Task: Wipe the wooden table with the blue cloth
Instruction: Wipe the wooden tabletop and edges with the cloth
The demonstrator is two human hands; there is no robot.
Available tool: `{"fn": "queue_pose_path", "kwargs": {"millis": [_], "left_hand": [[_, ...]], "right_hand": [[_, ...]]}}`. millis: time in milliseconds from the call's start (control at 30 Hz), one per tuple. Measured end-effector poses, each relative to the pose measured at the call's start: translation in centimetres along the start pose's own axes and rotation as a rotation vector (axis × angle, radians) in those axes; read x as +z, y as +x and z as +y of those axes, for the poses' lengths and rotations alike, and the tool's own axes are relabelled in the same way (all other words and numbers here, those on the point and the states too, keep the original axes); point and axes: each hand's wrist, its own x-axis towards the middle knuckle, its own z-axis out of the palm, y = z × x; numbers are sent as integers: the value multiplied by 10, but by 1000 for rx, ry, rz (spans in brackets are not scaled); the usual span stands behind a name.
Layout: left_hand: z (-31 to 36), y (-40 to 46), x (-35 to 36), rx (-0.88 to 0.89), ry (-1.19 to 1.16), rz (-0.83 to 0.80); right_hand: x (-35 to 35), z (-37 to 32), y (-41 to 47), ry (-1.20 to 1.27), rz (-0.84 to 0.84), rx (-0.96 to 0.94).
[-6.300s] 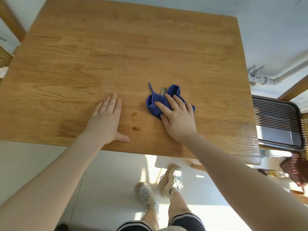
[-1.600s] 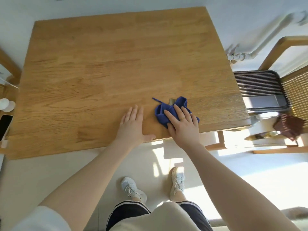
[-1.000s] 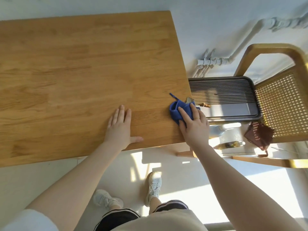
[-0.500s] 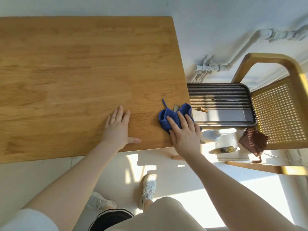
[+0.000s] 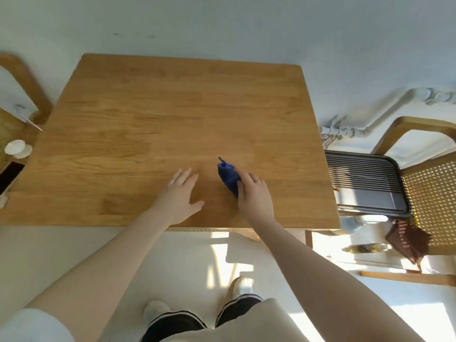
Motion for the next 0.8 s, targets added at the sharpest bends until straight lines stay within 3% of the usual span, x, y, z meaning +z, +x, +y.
{"fn": "queue_pose_path", "kwargs": {"millis": [133, 400, 633, 800], "left_hand": [[-81, -30, -30, -95, 32, -22], [-247, -91, -99, -259, -127, 112], [-324, -78, -132, -237, -187, 208], [-366, -40, -154, -184, -212, 175]], "right_hand": [[43, -70, 7, 137, -10, -71], [129, -207, 29, 377, -40, -86], [165, -252, 64, 479, -16, -10], [205, -287, 115, 463, -65, 0]]}}
